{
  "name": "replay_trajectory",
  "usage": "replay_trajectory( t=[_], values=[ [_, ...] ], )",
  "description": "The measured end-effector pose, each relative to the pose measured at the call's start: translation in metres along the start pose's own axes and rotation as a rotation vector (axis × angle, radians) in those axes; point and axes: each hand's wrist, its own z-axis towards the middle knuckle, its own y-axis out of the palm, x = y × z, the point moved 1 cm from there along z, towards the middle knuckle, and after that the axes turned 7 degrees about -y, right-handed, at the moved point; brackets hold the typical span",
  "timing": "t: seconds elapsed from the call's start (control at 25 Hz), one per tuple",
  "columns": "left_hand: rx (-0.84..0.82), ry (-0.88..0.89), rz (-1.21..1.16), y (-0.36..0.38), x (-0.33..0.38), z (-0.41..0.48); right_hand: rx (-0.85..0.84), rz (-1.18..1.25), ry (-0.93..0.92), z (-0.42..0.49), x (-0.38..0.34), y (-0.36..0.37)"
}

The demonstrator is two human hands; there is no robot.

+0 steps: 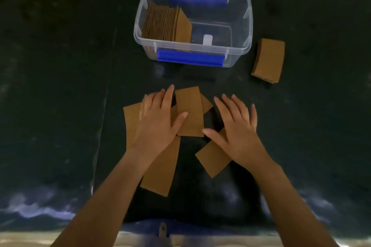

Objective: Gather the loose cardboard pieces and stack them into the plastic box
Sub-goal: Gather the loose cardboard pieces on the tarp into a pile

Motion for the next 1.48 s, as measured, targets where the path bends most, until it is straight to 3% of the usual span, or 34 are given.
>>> replay_trajectory(
  t=[0.12,0.2,0.52,0.6,0.72,0.8,0.88,0.96,1.08,1.2,1.24,1.36,1.48],
  values=[
    [0.086,-0.074,-0.005,0.004,0.017,-0.004,-0.201,-0.076,-0.149,-0.012,0.023,-0.014],
    [0.05,-0.121,0.036,0.01,0.027,-0.005,-0.314,-0.17,-0.214,-0.018,0.037,-0.024],
    [-0.151,-0.287,0.029,0.012,0.026,0.019,-0.313,-0.246,-0.374,0.007,0.046,-0.028],
    [-0.16,-0.275,-0.07,0.011,0.026,0.02,-0.301,-0.161,-0.379,0.008,0.045,-0.029],
    [-0.229,-0.248,-0.302,0.007,0.028,0.017,-0.295,0.223,-0.255,0.016,0.037,-0.031],
    [-0.299,-0.255,-0.448,0.003,0.026,0.016,-0.174,0.477,-0.16,0.029,0.029,-0.03],
    [-0.387,-0.306,-0.674,-0.002,0.024,0.015,-0.022,0.554,-0.111,0.044,0.016,-0.023],
    [-0.434,-0.295,-0.799,-0.008,0.024,0.012,0.085,0.529,-0.099,0.058,-0.002,-0.013],
    [-0.41,-0.246,-0.766,-0.011,0.019,0.011,0.238,0.388,-0.048,0.068,-0.03,-0.005],
    [-0.354,-0.304,-0.864,-0.015,0.011,0.011,0.419,0.27,0.153,0.043,-0.046,0.0],
    [-0.323,-0.33,-0.873,-0.018,0.008,0.011,0.355,0.286,0.229,0.028,-0.055,0.006],
    [-0.188,-0.4,-0.856,-0.032,-0.012,0.013,-0.107,0.128,0.379,-0.007,-0.098,0.038],
    [-0.055,-0.513,-0.92,-0.049,-0.046,0.009,-0.161,0.066,0.422,-0.008,-0.131,0.058]
  ],
)
